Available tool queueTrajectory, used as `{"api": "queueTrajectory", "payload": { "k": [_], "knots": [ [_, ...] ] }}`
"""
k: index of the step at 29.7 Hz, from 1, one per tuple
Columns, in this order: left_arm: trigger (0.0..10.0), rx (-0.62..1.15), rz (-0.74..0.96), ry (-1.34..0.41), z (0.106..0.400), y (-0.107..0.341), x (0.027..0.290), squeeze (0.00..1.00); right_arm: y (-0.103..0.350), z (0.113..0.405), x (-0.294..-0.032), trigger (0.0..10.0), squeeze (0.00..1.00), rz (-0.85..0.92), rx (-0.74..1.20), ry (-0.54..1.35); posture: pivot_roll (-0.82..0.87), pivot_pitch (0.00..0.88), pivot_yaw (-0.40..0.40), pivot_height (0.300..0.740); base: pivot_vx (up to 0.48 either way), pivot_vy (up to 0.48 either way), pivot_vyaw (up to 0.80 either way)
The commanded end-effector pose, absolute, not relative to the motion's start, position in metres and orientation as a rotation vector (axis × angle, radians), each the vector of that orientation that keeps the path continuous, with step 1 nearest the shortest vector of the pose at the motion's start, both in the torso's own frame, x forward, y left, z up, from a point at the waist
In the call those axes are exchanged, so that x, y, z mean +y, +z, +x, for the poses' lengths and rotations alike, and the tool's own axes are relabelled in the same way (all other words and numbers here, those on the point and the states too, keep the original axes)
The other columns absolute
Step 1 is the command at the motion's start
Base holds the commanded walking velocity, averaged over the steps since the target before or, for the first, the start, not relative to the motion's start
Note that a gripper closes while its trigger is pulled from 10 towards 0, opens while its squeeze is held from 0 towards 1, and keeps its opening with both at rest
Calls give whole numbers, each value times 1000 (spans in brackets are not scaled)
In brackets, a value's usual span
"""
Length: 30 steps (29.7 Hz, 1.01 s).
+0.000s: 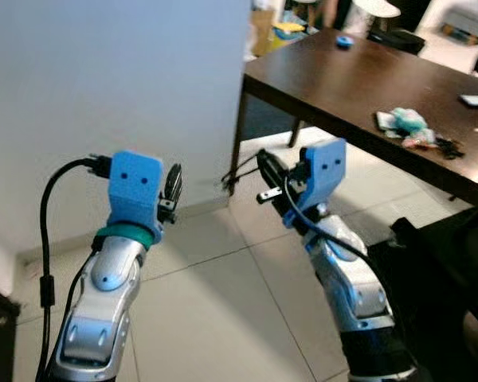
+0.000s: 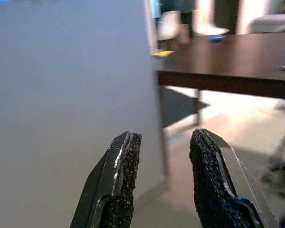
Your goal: Hang keys on a hook
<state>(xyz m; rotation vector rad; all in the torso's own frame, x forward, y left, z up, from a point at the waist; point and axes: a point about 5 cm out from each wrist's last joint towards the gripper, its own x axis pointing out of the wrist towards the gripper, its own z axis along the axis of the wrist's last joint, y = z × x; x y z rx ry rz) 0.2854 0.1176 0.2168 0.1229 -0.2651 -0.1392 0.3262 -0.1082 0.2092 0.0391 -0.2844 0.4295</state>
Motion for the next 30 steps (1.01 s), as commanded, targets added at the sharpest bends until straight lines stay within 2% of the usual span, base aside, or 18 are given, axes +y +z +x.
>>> {"api": "queueTrajectory", "payload": {
  "k": [1,11,30],
  "knots": [
    [10000,-270,136,-127,286,217,121,0,211,327,-107,10000,0,46,-296,427,-44,0,31,740,465,0,0],
    [10000,-290,131,-121,286,222,120,0,213,327,-107,10000,0,29,-305,429,-42,0,31,740,462,0,0],
    [10000,-295,132,-107,285,223,122,0,215,327,-103,10000,0,13,-315,440,-35,0,28,740,461,0,717]
  ]
}}
